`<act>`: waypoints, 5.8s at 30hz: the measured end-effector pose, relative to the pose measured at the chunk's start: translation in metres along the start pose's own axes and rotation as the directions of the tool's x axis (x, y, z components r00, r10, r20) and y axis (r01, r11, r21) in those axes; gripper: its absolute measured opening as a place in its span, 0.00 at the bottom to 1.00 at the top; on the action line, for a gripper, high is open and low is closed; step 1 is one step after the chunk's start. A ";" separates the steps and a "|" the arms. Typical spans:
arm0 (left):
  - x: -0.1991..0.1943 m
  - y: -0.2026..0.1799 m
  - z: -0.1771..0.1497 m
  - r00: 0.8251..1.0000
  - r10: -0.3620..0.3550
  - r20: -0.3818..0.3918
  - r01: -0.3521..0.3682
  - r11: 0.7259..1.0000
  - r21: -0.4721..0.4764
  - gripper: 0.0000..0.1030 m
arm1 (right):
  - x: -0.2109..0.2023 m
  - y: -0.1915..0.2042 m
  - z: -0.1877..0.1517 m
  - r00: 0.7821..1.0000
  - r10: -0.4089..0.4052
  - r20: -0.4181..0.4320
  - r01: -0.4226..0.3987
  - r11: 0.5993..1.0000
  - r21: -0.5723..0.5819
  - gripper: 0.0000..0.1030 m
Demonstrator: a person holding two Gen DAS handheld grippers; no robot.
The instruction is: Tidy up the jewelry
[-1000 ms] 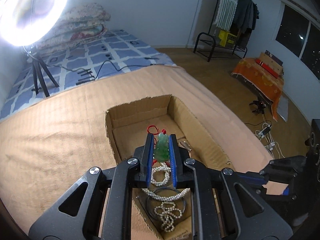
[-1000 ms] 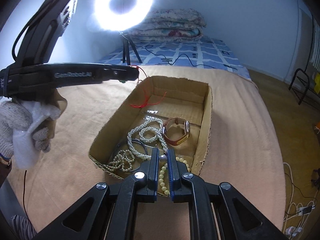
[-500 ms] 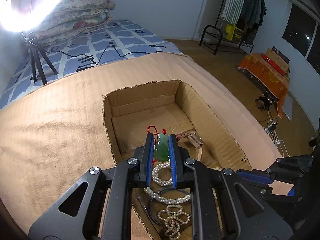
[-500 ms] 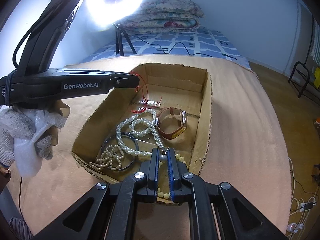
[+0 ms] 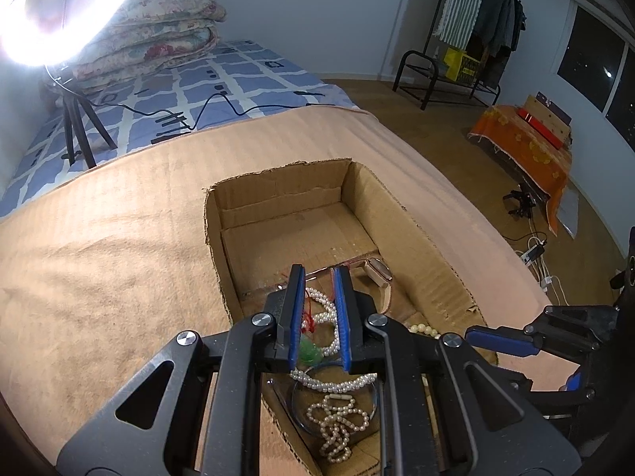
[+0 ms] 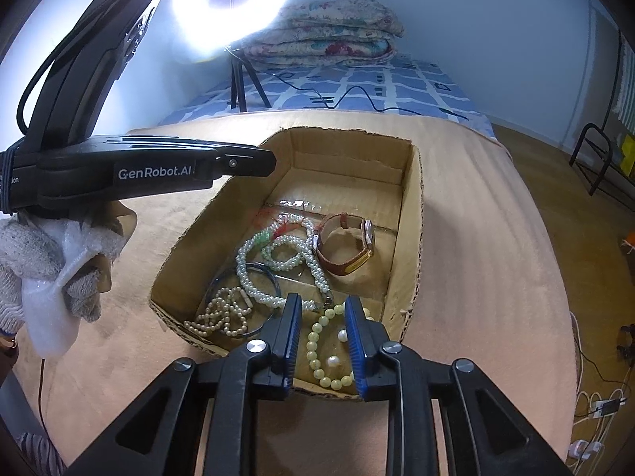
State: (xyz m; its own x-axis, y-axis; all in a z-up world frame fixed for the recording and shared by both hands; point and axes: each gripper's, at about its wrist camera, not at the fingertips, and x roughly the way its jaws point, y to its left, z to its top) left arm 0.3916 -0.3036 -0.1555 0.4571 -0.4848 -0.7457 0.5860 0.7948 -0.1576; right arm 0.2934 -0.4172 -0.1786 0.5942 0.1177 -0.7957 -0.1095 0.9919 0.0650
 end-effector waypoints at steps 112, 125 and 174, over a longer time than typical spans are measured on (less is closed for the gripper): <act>-0.292 -0.090 -0.165 0.922 0.172 0.346 -0.192 0.981 0.024 0.98 | -0.237 0.071 -0.097 0.904 -0.299 0.306 0.243 0.947 0.209 1.00; -0.292 -0.089 -0.165 0.922 0.172 0.346 -0.192 0.981 0.024 0.98 | -0.237 0.072 -0.099 0.907 -0.294 0.302 0.238 0.948 0.209 1.00; -0.289 -0.045 -0.156 0.889 0.314 0.335 -0.297 0.950 -0.102 0.98 | -0.194 0.000 -0.105 0.910 -0.381 0.163 0.317 0.893 0.318 1.00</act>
State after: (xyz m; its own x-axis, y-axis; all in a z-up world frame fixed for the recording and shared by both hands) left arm 0.1288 -0.1421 -0.0341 0.8138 -0.3036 -0.4954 0.3524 0.9359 0.0053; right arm 0.0943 -0.4457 -0.0870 0.7120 -0.2632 -0.6510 0.3445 0.9388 -0.0028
